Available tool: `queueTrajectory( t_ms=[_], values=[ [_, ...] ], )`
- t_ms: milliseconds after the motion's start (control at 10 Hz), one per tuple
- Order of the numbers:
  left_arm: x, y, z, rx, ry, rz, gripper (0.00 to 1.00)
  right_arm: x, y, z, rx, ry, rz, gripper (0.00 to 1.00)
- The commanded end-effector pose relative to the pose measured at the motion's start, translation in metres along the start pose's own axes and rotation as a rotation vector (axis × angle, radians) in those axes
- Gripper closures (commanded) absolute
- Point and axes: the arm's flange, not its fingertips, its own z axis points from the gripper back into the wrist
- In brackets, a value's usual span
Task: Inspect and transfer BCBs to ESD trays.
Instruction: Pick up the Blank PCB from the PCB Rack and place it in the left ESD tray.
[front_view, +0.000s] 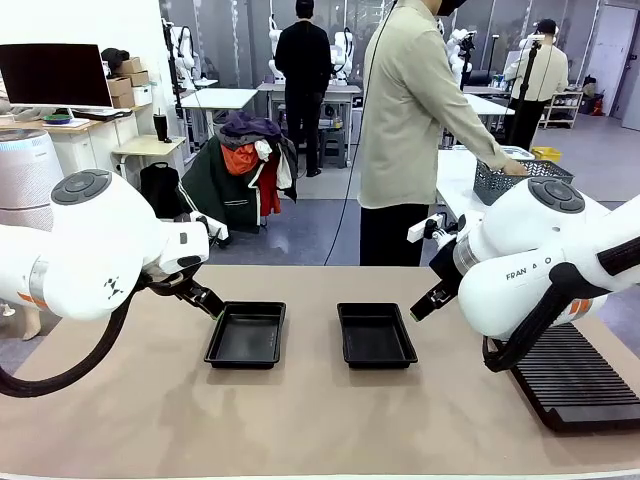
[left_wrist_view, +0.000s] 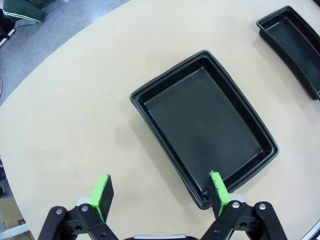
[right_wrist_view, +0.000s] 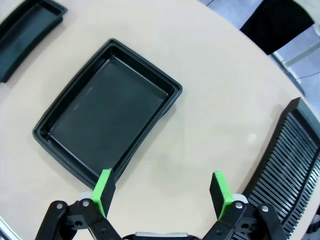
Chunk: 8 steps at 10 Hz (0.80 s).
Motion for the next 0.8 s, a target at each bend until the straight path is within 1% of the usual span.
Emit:
queueTrajectory(
  t_ms=[0,100,200,300,400,500,700],
  values=[
    [0.006,0.008,0.026,-0.056,0.006,0.077,0.00,0.011,-0.014,0.034,0.054,0.007,-0.114,0.00],
    [0.005,0.014,0.041,-0.075,0.026,0.111,0.00,0.016,-0.019,0.055,0.075,0.005,-0.166,0.00],
    [0.006,0.016,0.057,-0.119,0.022,0.150,0.00,0.021,-0.025,0.069,0.086,0.010,-0.185,0.00],
    [0.008,0.019,0.081,-0.151,0.038,0.184,0.00,0.029,-0.031,0.094,0.139,0.001,-0.215,0.00],
    [0.010,0.024,0.104,-0.189,0.064,0.224,0.00,0.035,-0.035,0.110,0.166,0.007,-0.247,0.00],
    [0.016,0.027,0.121,-0.228,0.086,0.290,0.00,0.041,-0.047,0.129,0.201,0.012,-0.293,0.00],
    [0.028,0.039,0.159,-0.303,0.112,0.356,0.00,0.053,-0.069,0.159,0.304,0.066,-0.405,0.00]
  ],
)
